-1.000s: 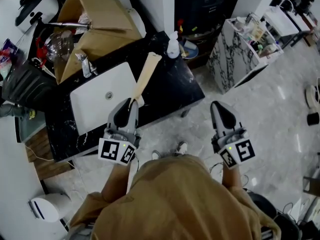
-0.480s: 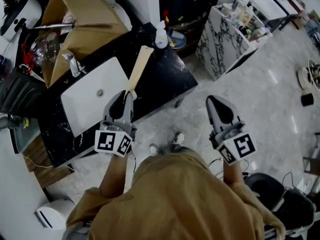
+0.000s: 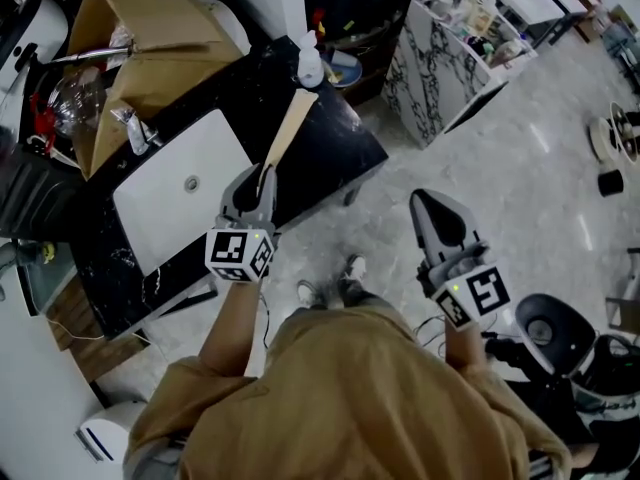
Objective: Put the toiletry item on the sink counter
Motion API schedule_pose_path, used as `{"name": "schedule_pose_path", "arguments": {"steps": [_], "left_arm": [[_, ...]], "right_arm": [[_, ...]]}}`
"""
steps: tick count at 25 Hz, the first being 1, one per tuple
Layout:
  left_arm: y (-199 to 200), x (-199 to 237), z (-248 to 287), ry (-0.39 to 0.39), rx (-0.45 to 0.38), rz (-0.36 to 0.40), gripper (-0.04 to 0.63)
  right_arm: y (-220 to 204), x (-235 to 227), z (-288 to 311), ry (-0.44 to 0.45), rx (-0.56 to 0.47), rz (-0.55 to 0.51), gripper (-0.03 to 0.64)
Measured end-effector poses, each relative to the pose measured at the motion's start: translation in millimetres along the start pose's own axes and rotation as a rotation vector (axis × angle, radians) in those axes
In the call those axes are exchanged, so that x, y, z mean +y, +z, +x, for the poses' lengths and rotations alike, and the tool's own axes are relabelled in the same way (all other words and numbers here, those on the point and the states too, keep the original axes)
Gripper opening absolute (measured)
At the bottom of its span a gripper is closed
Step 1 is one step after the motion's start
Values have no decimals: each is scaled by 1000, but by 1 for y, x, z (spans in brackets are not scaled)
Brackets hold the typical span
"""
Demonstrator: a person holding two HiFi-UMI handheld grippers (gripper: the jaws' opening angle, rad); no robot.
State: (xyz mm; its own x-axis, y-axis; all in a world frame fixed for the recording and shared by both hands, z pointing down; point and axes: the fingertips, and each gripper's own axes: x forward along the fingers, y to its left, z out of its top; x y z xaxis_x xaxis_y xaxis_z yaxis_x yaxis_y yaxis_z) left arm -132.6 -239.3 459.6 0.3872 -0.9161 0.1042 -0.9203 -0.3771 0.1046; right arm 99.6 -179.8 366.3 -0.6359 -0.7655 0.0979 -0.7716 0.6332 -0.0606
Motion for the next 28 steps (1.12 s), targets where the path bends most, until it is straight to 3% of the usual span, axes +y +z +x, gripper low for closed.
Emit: {"name": "schedule_pose_path", "arguments": {"steps": [28], "left_arm": [[-83,-10,98,-38,254,106,40]], "right_arm": [[-13,-25,-16,-24,-26,49,3]]}}
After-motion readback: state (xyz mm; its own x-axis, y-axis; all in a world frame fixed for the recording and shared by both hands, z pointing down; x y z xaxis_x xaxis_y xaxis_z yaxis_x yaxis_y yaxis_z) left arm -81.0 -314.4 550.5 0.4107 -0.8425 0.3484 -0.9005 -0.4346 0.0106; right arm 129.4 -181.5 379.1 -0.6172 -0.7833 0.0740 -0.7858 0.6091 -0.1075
